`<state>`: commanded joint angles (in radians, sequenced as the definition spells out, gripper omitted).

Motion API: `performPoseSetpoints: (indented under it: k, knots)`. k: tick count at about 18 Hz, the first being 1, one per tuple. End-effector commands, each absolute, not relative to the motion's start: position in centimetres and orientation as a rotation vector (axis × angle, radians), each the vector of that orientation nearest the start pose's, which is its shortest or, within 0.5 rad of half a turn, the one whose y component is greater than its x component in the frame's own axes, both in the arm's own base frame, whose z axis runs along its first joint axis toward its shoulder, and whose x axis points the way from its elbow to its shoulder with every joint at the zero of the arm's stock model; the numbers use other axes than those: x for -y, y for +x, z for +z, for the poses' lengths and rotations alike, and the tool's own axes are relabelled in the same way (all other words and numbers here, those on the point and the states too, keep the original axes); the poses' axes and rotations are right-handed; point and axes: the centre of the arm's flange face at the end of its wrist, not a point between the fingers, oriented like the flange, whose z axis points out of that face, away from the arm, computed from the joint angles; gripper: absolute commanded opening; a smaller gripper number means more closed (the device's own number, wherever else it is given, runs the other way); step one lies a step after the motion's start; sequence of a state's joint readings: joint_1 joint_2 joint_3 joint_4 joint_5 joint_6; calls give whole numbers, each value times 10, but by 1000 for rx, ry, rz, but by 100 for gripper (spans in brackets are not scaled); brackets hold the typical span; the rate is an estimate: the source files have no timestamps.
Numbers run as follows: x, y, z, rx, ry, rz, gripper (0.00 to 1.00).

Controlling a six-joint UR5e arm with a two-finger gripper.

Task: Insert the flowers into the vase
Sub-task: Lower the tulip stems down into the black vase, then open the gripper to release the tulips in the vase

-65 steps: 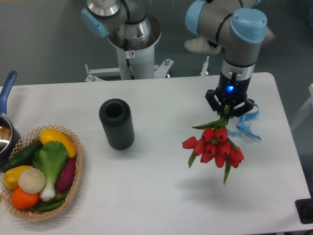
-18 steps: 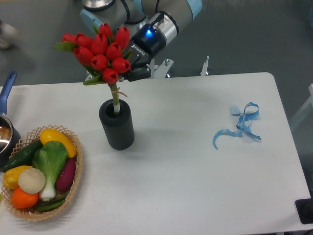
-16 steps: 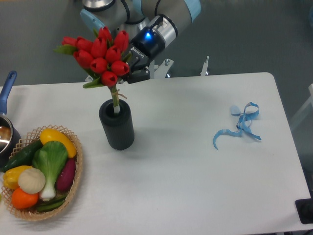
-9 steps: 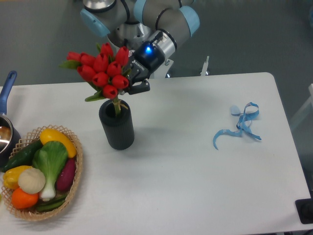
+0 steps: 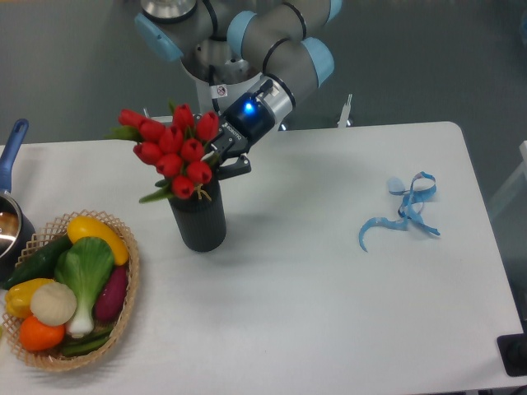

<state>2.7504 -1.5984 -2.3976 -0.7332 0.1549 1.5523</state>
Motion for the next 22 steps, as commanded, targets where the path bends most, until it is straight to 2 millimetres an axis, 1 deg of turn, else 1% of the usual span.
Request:
performPoseSetpoints:
  k: [2, 3, 4, 5, 8, 16, 19, 22]
  knots:
    - [-354, -252, 273, -307, -1709, -319, 59]
    - [-354, -251, 273, -306, -1709, -320, 61]
    - [-354, -252, 273, -304, -1710, -321, 65]
    - [-354, -252, 273, -305, -1709, -319, 73]
    - [-353, -252, 274, -298, -1711, -322, 100]
    - [-351, -257, 277, -296, -1711, -304, 100]
    - [-350, -256, 279, -298, -1712, -301, 100]
    - [-342, -266, 282, -279, -1715, -271, 100]
